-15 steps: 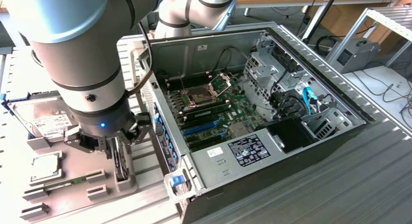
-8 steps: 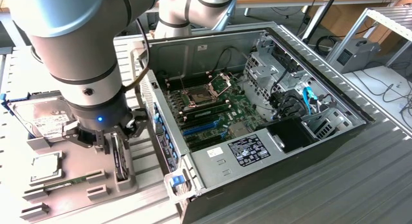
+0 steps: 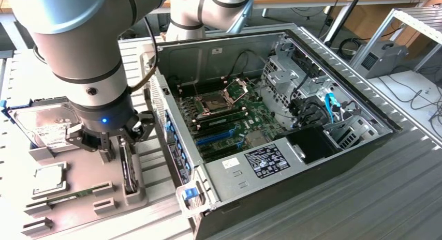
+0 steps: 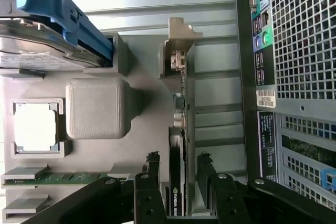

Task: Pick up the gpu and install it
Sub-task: 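Pick up the gpu and move the gpu toward the slot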

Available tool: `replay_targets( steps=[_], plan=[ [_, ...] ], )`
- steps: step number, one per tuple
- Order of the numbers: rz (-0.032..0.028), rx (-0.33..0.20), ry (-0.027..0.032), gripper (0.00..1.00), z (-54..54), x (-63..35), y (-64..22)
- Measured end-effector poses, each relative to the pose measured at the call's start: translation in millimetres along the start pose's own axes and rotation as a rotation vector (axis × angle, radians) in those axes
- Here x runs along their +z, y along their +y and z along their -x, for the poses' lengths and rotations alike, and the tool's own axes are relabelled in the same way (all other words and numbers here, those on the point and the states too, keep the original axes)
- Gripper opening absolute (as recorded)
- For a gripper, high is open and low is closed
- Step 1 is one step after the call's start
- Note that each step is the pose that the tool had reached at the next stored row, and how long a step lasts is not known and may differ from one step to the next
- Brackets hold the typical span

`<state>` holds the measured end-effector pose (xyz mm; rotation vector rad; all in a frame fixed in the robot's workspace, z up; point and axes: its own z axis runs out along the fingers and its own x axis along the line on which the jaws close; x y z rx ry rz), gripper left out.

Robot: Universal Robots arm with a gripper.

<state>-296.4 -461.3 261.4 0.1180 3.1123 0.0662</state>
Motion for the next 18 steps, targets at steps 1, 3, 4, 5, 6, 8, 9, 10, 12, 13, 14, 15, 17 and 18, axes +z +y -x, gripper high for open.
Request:
replay_targets(
  steps=[1,3,4,5,6,8,9,10,12,13,14,15,17,18],
  plan=[
    [0.0,0.0,0.0,0.42,-0.3,1.1,0.8],
    [-0.0001,0.0,0.0001,0.42,-1.2,3.4,3.0],
    [-0.0001,0.0,0.0001,0.42,-1.6,4.3,3.8],
    [-0.0001,0.0,0.0002,0.42,-2.0,5.2,4.6],
    [-0.0001,0.0,0.0001,0.42,-2.5,7.6,5.4],
    [-0.0001,0.0,0.0002,0.42,-2.6,10.2,5.5],
    [0.0,0.0,0.0001,0.42,-2.7,11.6,5.5],
    [-0.0001,0.0,0.0001,0.42,-2.8,12.7,5.4],
    [-0.0001,0.0,0.0001,0.42,-2.8,14.1,5.4],
    [-0.0001,0.0,0.0002,0.42,-2.8,14.6,5.3],
    [-0.0001,0.0,0.0001,0.42,-2.8,15.3,5.3],
    [-0.0001,0.0,0.0002,0.42,-2.8,15.8,5.3],
    [-0.0002,0.0,0.0002,0.42,-2.9,17.2,5.2],
    [-0.0004,0.0,0.0004,0.42,-2.9,17.5,5.2]
  ],
)
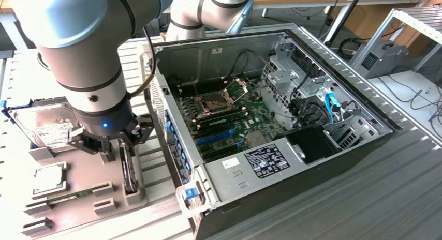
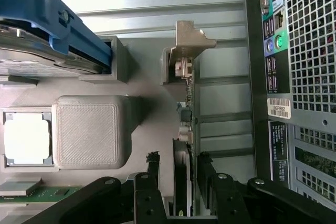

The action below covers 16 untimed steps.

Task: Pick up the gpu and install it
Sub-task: 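Pick up the gpu and move the gpu toward the slot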

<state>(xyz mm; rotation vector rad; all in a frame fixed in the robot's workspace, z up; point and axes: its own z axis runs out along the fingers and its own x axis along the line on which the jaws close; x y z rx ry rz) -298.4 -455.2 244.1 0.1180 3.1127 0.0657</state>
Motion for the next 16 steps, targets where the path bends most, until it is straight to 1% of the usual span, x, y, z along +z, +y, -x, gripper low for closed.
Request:
replay_targets(
  steps=[7,8,9,10,11,12,16],
  plan=[
    [0.0002,0.0,-0.0002,0.42,0.0,0.5,0.0],
    [0.0002,0.0,-0.0002,0.41,0.0,0.5,0.0],
    [0.0002,0.0,-0.0002,0.34,0.0,0.5,0.0],
    [0.0003,0.0,-0.0003,0.34,0.0,0.5,0.0],
    [0.0002,0.0,-0.0002,0.27,0.0,0.4,0.0],
    [0.0003,0.0,-0.0002,0.26,0.0,0.5,0.0],
    [0.0002,0.0,-0.0002,0.26,0.0,0.5,0.0]
  ],
)
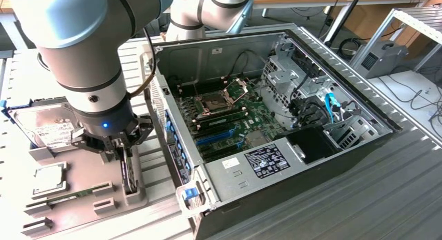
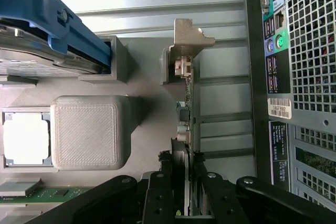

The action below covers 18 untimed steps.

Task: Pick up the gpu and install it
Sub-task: 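Pick up the gpu and move the gpu toward the slot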

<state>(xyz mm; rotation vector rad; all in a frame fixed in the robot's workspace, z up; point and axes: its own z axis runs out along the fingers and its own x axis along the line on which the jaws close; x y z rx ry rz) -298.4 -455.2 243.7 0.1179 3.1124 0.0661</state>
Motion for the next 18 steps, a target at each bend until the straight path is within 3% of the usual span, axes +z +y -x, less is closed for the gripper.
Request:
replay_targets(
  steps=[18],
  plan=[
    [-0.0025,0.0,-0.0003,0.26,0.1,-3.7,0.2]
  ],
)
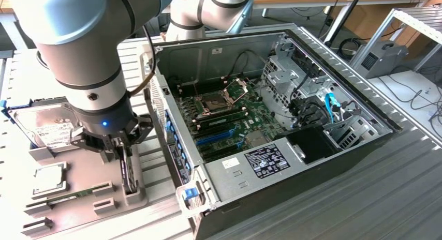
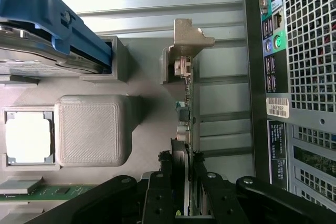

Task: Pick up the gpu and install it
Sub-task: 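Pick up the gpu and move the gpu toward the slot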

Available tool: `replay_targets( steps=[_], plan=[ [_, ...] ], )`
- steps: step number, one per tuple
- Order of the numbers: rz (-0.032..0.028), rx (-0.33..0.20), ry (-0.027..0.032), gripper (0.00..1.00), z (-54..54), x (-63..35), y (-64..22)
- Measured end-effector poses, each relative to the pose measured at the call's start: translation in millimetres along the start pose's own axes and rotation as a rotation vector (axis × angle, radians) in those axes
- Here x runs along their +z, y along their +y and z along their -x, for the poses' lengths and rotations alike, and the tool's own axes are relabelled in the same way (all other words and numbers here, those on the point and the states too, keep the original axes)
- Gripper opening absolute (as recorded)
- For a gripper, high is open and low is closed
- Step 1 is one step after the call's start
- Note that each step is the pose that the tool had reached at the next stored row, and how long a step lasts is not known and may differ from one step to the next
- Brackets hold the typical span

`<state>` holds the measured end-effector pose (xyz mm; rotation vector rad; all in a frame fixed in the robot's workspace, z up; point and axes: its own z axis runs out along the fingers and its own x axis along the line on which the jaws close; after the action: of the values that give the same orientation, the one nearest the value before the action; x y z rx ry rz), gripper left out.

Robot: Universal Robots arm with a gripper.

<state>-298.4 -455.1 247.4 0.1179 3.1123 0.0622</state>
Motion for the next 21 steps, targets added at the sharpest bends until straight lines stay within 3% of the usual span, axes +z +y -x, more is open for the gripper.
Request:
replay_targets(
  steps=[21],
  plan=[
    [-0.0001,0.0,0.0001,0.26,0.2,-10.1,0.5]
  ],
)
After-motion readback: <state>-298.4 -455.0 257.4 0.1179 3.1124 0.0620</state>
